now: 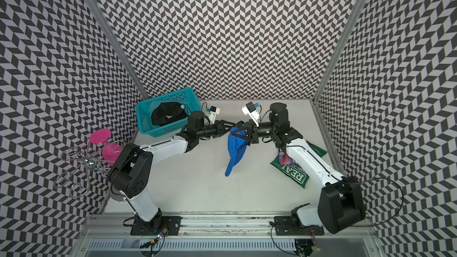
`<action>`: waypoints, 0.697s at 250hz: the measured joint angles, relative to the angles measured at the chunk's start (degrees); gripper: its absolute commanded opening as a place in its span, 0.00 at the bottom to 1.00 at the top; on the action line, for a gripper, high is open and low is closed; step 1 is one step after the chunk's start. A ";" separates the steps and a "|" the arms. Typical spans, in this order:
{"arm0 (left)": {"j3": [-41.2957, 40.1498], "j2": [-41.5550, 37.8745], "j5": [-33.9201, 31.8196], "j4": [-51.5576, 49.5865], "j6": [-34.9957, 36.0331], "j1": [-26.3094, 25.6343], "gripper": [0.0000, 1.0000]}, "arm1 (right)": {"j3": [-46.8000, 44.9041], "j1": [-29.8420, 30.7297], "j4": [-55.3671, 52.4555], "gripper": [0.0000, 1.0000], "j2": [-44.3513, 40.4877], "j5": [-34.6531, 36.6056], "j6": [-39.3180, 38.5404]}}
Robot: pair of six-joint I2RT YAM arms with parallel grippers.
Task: Turn the baseball cap inside out
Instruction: Turn over the baseball cap.
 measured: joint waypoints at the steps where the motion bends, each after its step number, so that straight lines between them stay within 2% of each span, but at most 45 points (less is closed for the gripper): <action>1: -0.07 -0.07 -0.07 0.07 -0.13 0.07 0.61 | 0.00 -0.04 0.04 0.04 0.00 0.00 0.00; 21: -2.93 -4.48 -1.90 -0.57 1.36 1.62 0.71 | -0.33 -0.63 1.29 0.05 -0.15 0.09 0.98; 41: -6.91 -11.30 -3.93 -1.57 4.33 3.37 0.75 | -0.42 -0.79 1.73 0.06 -0.15 0.09 1.66; 70: -11.61 -21.11 -6.49 -2.54 10.32 5.05 0.76 | -0.42 -0.79 2.25 0.07 -0.17 -0.26 2.23; 100: -14.49 -28.41 -5.49 -2.34 18.95 4.48 0.77 | -0.22 -0.79 2.43 0.07 -0.17 -1.51 2.56; 137: -14.73 -30.49 -2.27 -2.16 30.73 2.27 0.79 | 0.96 -0.79 2.34 0.11 -0.17 -3.10 2.91; 174: -13.29 -27.63 0.52 -2.19 40.74 -1.55 0.82 | 1.77 -0.79 2.32 0.11 -0.17 -3.93 3.21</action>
